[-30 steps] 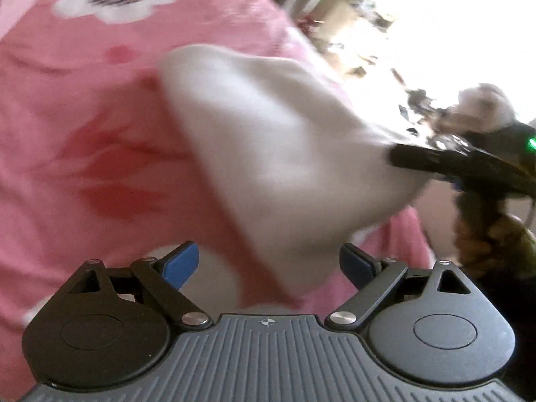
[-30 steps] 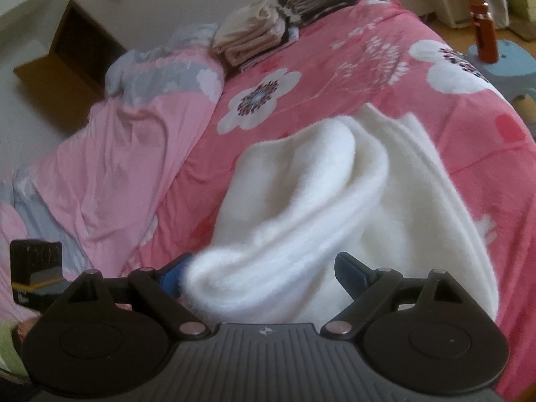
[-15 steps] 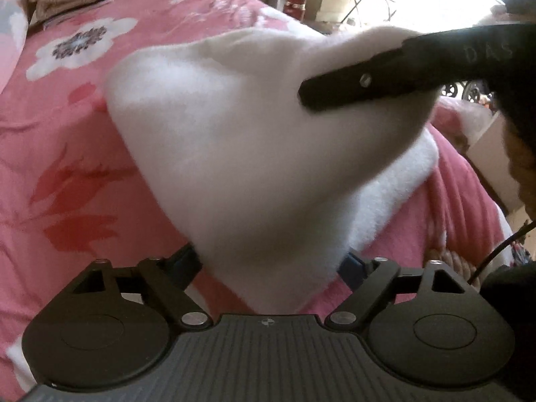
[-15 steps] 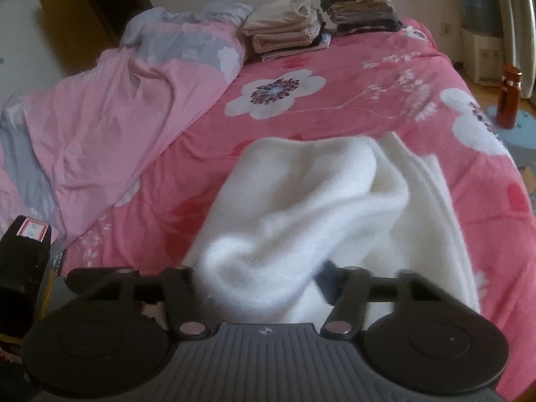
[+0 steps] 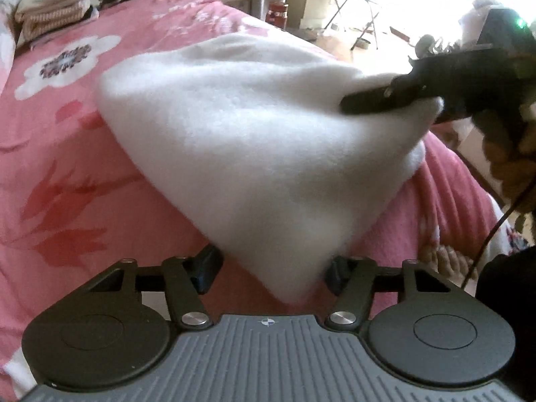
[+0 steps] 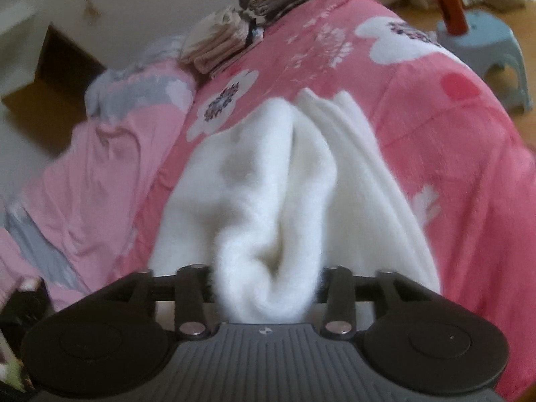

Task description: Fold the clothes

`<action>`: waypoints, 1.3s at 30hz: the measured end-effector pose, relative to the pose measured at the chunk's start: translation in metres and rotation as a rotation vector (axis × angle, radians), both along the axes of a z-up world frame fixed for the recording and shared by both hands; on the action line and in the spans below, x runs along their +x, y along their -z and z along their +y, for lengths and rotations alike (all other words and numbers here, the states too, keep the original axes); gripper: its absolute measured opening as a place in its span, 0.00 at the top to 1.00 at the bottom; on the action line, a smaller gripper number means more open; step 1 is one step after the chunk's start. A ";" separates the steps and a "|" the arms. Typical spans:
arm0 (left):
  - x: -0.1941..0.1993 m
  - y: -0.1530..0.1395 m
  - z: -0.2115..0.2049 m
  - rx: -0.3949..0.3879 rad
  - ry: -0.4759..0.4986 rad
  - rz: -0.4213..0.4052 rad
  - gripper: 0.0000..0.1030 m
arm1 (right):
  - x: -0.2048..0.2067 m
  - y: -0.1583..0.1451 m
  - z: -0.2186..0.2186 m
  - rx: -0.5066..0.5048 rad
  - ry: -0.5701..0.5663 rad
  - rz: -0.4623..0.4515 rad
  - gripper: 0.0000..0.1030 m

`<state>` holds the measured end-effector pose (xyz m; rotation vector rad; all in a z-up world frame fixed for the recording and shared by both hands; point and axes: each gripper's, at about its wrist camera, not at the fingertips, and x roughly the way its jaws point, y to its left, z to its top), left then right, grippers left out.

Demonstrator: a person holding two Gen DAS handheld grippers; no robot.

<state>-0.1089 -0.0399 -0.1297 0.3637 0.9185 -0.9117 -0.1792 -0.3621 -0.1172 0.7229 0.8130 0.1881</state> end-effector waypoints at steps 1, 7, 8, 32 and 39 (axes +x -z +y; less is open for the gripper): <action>0.000 0.000 0.000 0.001 0.000 -0.002 0.41 | -0.003 -0.006 -0.004 -0.018 0.003 -0.004 0.38; 0.002 0.001 -0.002 0.001 -0.004 -0.002 0.41 | -0.017 -0.046 -0.033 -0.126 0.067 -0.070 0.33; 0.002 0.001 -0.003 0.001 -0.005 -0.001 0.41 | -0.016 -0.051 -0.037 -0.123 0.081 -0.080 0.33; -0.003 -0.007 -0.001 -0.021 0.070 -0.035 0.38 | 0.025 -0.029 -0.004 -0.258 -0.193 -0.047 0.77; 0.028 -0.016 0.024 -0.259 -0.057 0.249 0.21 | 0.015 -0.025 -0.005 -0.252 -0.182 -0.052 0.77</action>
